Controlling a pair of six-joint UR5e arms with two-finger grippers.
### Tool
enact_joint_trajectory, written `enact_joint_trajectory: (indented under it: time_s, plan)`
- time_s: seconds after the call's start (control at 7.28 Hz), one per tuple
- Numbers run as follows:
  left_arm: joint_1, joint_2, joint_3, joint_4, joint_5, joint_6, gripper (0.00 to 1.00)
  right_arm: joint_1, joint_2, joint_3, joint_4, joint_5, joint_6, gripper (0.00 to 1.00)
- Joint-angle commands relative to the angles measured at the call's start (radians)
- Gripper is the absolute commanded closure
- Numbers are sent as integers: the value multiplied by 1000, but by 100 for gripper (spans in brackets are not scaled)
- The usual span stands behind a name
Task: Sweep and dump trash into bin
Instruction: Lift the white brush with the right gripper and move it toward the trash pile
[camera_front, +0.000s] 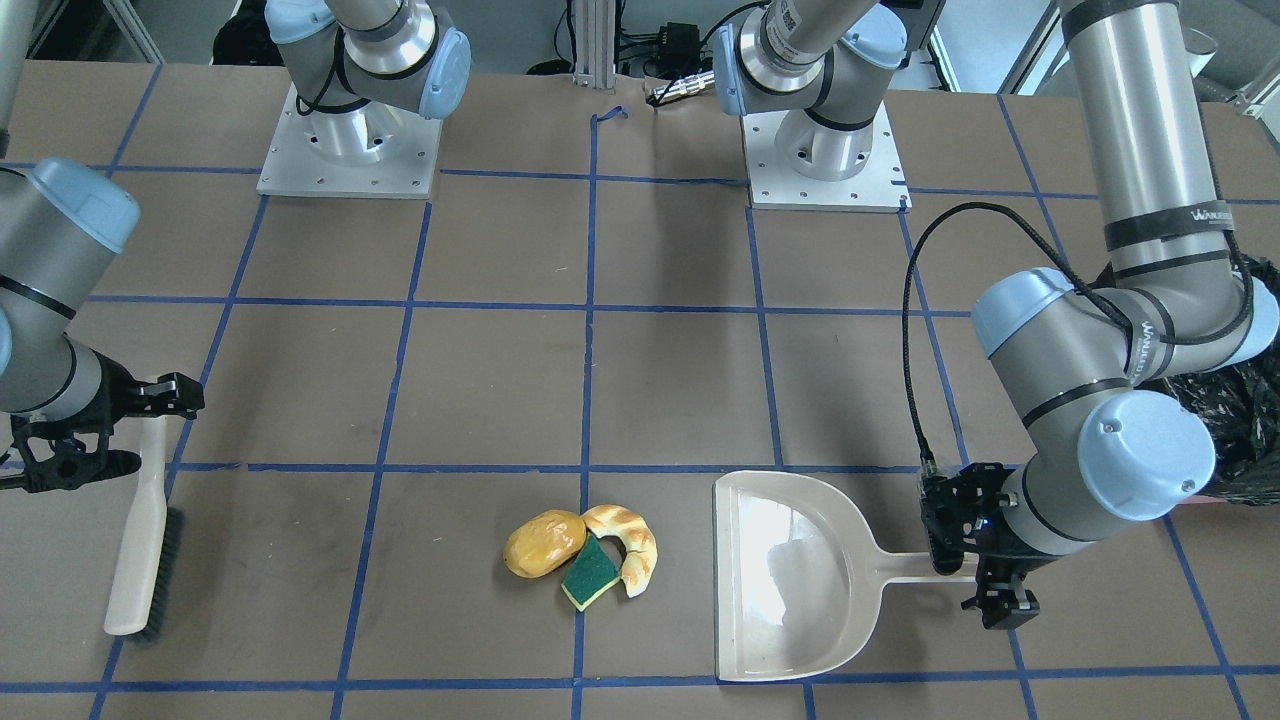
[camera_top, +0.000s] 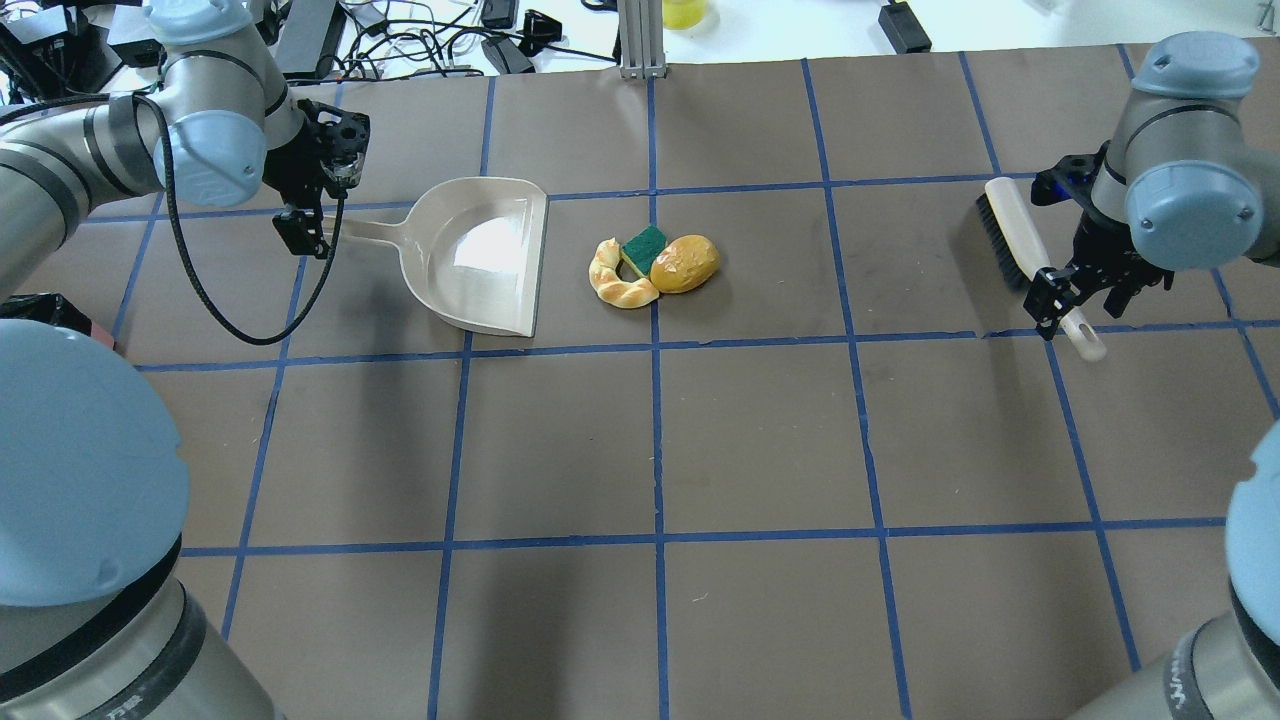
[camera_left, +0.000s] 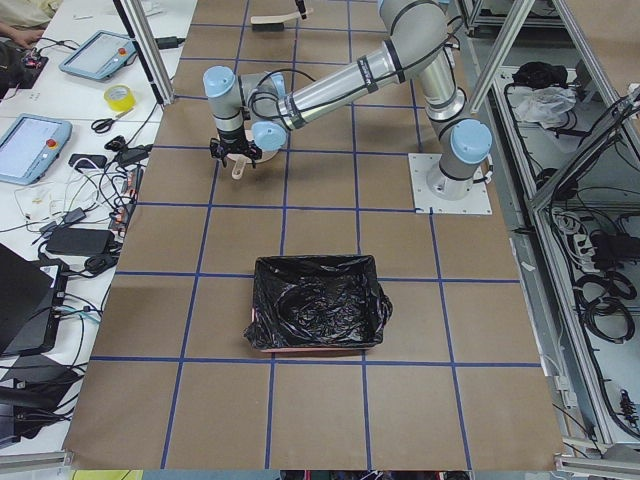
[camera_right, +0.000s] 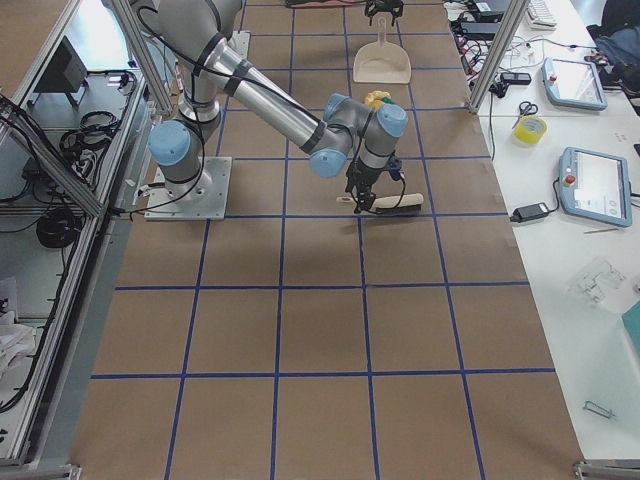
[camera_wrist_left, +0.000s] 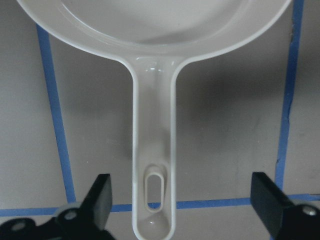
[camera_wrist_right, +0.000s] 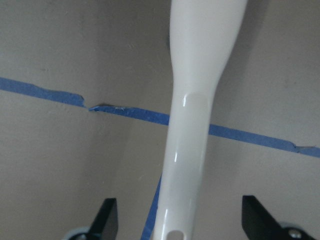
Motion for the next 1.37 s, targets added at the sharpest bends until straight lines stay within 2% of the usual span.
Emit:
enact_joint_trajectory:
  time_s: [0.0, 0.27, 0.55, 0.82, 1.1, 1.24]
  plan:
    - [2, -36, 4, 39, 0, -6, 11, -2, 0, 3, 14, -1, 5, 32]
    - [2, -35, 4, 36, 0, -16, 24, -2, 0, 3, 14, 1, 10, 58]
    - [8, -33, -8, 27, -5, -21, 25, -2, -2, 1, 14, 1, 11, 73]
    - [10, -35, 1, 22, -8, -21, 25, 1, -19, -11, 14, 4, 29, 74]
    - [10, -35, 11, 16, -10, -47, 25, 48, -84, -22, 141, 19, 205, 74]
    - [8, -38, 19, 12, -10, -68, 25, 112, -106, -22, 164, 16, 280, 76]
